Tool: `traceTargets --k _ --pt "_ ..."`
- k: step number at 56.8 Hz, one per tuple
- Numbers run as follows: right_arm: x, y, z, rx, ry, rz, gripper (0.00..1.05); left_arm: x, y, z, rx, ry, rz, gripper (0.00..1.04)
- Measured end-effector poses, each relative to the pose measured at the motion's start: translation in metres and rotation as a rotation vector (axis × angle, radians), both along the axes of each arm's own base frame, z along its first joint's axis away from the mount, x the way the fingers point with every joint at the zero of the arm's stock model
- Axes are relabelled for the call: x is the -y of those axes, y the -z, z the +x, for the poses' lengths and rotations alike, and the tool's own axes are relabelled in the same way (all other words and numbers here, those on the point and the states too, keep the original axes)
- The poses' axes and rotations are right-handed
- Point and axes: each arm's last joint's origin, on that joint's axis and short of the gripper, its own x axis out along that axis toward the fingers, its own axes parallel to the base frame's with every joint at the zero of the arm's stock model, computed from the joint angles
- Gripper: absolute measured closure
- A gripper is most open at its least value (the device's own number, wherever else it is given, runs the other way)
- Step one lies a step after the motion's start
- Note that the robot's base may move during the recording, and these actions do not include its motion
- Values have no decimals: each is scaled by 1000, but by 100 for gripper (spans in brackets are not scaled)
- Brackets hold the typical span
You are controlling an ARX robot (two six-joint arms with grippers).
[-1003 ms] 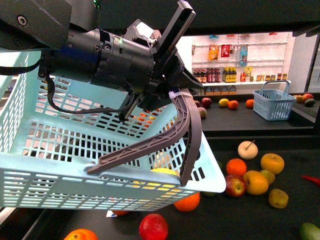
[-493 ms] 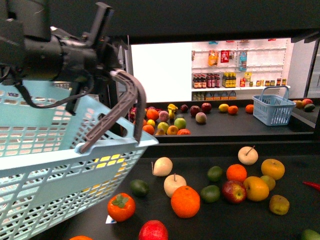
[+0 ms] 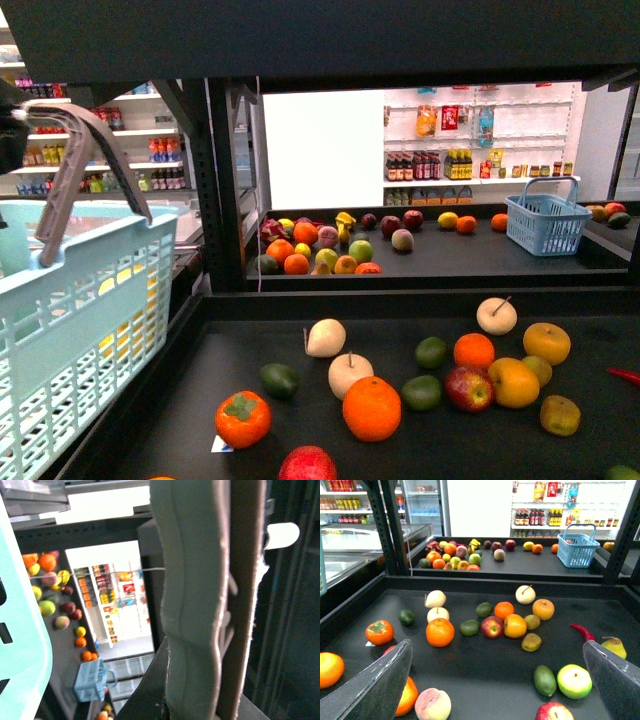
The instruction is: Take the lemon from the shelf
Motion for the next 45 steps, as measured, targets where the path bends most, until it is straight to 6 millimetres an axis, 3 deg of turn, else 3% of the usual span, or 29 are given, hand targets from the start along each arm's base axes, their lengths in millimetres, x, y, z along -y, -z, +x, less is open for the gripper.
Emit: traceTargets --k 10,20,45 --pt "0 0 0 0 0 0 2 -47 4 -5 159 -43 -29 97" --pt "0 0 0 0 0 0 2 -85 34 4 150 -56 -31 97" --pt "0 0 0 0 0 0 2 -119 49 28 195 -16 -1 97"
